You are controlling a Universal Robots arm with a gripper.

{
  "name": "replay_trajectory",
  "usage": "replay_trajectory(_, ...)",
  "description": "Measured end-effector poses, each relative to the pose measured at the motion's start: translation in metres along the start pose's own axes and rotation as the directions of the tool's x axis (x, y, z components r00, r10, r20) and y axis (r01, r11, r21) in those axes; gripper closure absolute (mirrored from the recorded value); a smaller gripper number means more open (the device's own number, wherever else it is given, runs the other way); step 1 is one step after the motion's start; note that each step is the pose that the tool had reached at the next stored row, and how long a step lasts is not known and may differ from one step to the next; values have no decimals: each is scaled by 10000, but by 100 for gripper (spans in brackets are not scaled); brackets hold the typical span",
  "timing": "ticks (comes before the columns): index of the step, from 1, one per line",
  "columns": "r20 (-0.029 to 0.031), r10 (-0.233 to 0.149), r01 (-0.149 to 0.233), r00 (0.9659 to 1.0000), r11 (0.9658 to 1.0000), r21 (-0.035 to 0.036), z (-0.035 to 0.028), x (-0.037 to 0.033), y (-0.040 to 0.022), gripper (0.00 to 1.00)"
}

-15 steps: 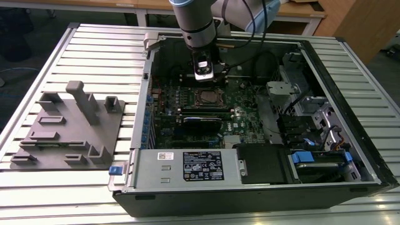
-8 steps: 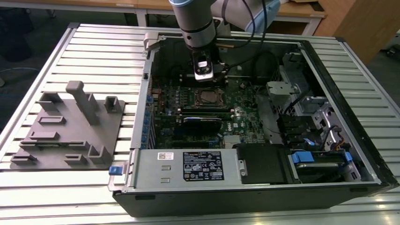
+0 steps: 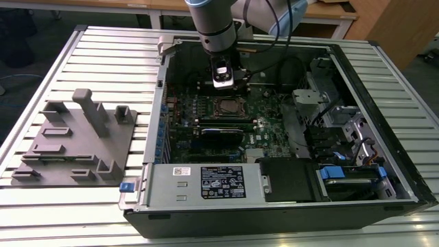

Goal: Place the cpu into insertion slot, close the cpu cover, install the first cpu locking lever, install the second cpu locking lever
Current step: 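Install the first cpu locking lever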

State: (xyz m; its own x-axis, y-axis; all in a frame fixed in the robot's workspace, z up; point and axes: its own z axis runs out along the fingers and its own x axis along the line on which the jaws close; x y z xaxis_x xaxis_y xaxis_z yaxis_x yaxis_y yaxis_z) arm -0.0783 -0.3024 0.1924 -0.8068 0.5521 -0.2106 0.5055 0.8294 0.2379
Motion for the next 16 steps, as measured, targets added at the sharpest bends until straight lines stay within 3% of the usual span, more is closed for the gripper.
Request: replay_trajectory(16, 45, -26, 26, 10000, 10000, 71, 16, -45, -11, 90)
